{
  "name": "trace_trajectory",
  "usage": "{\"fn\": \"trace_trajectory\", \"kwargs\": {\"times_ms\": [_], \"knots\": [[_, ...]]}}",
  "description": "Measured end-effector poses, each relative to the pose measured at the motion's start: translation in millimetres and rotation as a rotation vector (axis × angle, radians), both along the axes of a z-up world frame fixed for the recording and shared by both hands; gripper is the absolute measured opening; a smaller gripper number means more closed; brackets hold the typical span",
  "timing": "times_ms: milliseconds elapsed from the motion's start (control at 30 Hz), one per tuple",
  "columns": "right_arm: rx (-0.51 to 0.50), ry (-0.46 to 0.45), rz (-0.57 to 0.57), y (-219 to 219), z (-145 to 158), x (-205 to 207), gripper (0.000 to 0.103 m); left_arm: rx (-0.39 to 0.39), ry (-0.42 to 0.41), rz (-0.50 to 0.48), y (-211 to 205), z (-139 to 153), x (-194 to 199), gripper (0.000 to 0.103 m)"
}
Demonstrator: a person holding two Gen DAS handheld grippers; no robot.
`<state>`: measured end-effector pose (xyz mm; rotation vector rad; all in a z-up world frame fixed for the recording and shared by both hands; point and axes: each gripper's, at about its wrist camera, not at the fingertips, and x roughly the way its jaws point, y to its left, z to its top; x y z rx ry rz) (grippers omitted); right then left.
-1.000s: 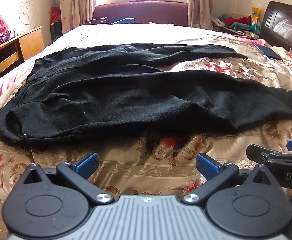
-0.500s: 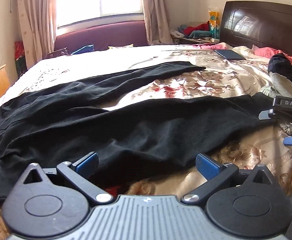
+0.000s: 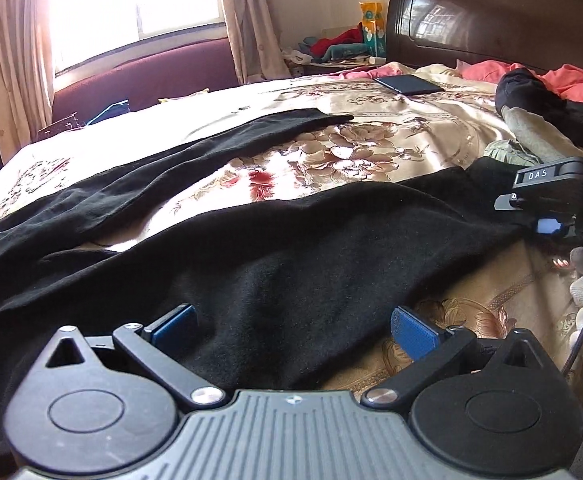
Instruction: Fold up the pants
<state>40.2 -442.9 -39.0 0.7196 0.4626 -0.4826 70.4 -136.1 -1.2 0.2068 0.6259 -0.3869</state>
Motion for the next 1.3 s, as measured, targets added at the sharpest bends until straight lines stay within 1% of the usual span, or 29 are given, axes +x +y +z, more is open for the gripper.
{"fn": "trace_trajectory", "kwargs": {"times_ms": [33, 100, 167, 267, 300, 367, 433, 467, 500, 567, 600, 700, 800, 867, 900, 933, 967, 1000, 1033, 1067, 1200, 1233, 1267, 1300], "knots": [[0.005, -0.001, 0.003, -5, -2, 1, 0.033, 0.002, 0.006, 0.000, -1, -1, 1, 0.103], [-0.007, 0.000, 0.002, -10, -5, 5, 0.025, 0.003, 0.016, 0.001, -2, -4, 4, 0.103], [-0.034, 0.002, 0.014, -6, -2, 9, 0.026, 0.000, 0.021, 0.001, -3, -5, 4, 0.103], [-0.052, -0.046, 0.076, 5, 4, 4, 0.026, 0.007, 0.021, -0.012, -6, -7, 3, 0.103], [-0.073, -0.054, 0.093, 7, 6, 4, 0.025, 0.012, 0.018, -0.018, -8, -7, 3, 0.103], [-0.096, -0.054, 0.126, 7, 6, 10, 0.021, 0.022, 0.013, -0.032, -11, -9, 2, 0.103], [-0.098, -0.021, 0.127, -1, 1, 22, 0.021, 0.032, 0.014, -0.047, -15, -10, 2, 0.103], [-0.078, 0.001, 0.098, -8, -3, 27, 0.019, 0.033, 0.015, -0.051, -17, -9, 2, 0.103], [-0.059, -0.009, 0.090, -14, -6, 30, 0.013, 0.032, 0.015, -0.056, -19, -8, 2, 0.103], [-0.055, -0.011, 0.092, -22, -8, 31, 0.005, 0.030, 0.007, -0.064, -23, -6, 1, 0.103], [-0.035, -0.027, 0.092, -27, -9, 28, 0.002, 0.030, 0.002, -0.070, -25, -5, 1, 0.103], [-0.032, -0.050, 0.101, -38, -11, 17, 0.001, 0.028, -0.004, -0.094, -35, -5, 1, 0.103], [0.010, -0.073, 0.088, -48, -12, 11, 0.002, 0.027, -0.002, -0.124, -45, -8, 1, 0.103], [-0.008, -0.053, 0.099, -44, -10, 18, 0.006, 0.028, 0.001, -0.137, -50, -9, 0, 0.103], [-0.027, -0.039, 0.103, -40, -8, 23, 0.010, 0.030, 0.001, -0.139, -51, -9, 0, 0.103], [-0.024, -0.039, 0.105, -38, -7, 26, 0.016, 0.033, 0.000, -0.138, -50, -9, -1, 0.103], [-0.005, -0.050, 0.111, -37, -7, 27, 0.017, 0.037, -0.003, -0.135, -48, -8, -2, 0.103], [0.035, -0.054, 0.115, -37, -6, 27, 0.012, 0.042, -0.005, -0.128, -46, -7, -3, 0.103], [0.082, -0.054, 0.108, -39, -3, 27, 0.005, 0.046, -0.006, -0.121, -43, -6, -3, 0.103], [0.120, -0.078, 0.108, -41, 4, 25, 0.005, 0.047, -0.008, -0.112, -39, -5, -3, 0.103], [0.159, -0.282, 0.101, -52, 64, 0, 0.004, 0.020, -0.037, -0.076, -21, 8, -2, 0.103], [0.143, -0.320, 0.100, -53, 78, -8, 0.004, 0.011, -0.046, -0.070, -18, 10, -3, 0.103], [0.101, -0.335, 0.096, -52, 89, -14, 0.004, 0.002, -0.050, -0.063, -14, 11, -3, 0.103], [0.051, -0.321, 0.090, -49, 91, -16, 0.004, -0.002, -0.044, -0.055, -11, 8, -2, 0.103]]}}
